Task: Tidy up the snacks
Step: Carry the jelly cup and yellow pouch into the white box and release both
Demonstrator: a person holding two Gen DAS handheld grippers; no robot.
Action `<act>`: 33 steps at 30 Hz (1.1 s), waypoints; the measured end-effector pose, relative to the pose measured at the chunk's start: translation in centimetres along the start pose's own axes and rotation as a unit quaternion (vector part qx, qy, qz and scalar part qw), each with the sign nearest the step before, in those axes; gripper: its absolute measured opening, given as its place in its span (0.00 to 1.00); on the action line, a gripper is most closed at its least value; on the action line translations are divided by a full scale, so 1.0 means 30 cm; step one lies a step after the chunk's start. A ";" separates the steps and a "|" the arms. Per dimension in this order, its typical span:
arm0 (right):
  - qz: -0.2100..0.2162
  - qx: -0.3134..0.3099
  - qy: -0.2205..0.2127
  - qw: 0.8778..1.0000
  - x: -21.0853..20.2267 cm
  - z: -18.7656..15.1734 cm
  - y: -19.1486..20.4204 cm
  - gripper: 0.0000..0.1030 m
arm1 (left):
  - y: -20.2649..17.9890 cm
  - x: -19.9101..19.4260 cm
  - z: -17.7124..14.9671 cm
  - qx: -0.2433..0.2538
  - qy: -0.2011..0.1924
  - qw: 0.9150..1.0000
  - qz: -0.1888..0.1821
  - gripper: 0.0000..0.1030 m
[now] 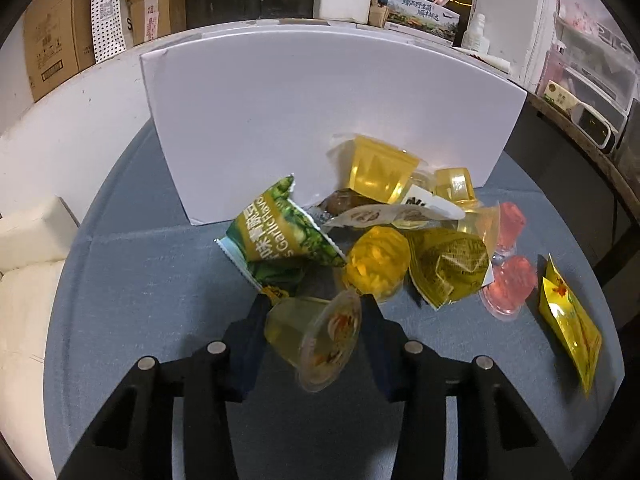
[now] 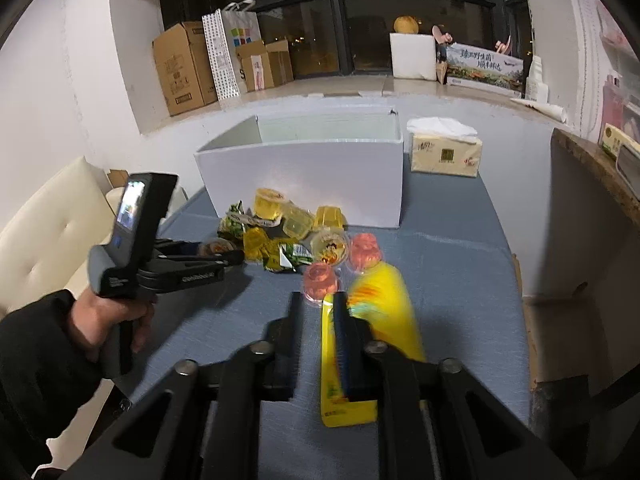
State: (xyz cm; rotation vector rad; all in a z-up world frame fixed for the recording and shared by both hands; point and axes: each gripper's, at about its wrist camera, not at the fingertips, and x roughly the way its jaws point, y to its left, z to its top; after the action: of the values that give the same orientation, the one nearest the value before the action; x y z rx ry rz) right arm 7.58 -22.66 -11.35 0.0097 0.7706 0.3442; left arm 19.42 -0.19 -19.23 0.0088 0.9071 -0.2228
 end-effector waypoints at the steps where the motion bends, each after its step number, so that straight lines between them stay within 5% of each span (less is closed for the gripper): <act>1: 0.000 0.003 0.005 1.000 0.013 -0.007 -0.006 0.06 | 0.003 -0.001 -0.001 -0.002 -0.001 1.000 -0.003 0.47; 5: -0.005 0.018 0.019 1.000 0.046 -0.050 -0.037 0.07 | 0.007 -0.021 -0.017 -0.002 -0.003 1.000 -0.011 0.47; 7: -0.022 0.021 0.025 0.999 0.049 -0.061 -0.058 0.17 | 0.023 -0.051 -0.041 -0.003 -0.010 1.000 -0.013 0.47; 9: -0.050 0.012 0.024 0.998 0.045 -0.072 -0.071 0.73 | 0.026 -0.075 -0.043 -0.008 -0.015 1.000 -0.014 0.47; 11: -0.040 0.014 0.016 0.999 0.037 -0.076 -0.091 0.81 | 0.027 -0.108 -0.049 -0.012 -0.021 1.000 -0.016 0.47; 22: -0.081 -0.014 0.066 0.994 0.229 -0.070 -0.107 0.82 | -0.027 -0.285 -0.071 0.014 -0.055 0.998 -0.024 0.47; 28: -0.048 0.003 0.073 0.996 0.288 -0.060 -0.136 0.84 | -0.058 -0.315 -0.089 0.024 -0.057 0.998 -0.032 0.47; 31: -0.027 0.001 0.065 0.998 0.273 -0.057 -0.129 0.48 | -0.071 -0.315 -0.101 0.028 -0.056 0.997 -0.034 0.47; 33: -0.022 0.017 0.069 0.997 0.266 -0.055 -0.136 0.46 | -0.077 -0.312 -0.103 0.028 -0.055 0.997 -0.040 0.48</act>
State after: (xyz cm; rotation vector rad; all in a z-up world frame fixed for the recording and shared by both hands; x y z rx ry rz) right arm 12.98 -24.24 -18.51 0.0004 0.9115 0.2926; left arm 10.99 -0.38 -13.61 0.0116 0.7922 -0.3196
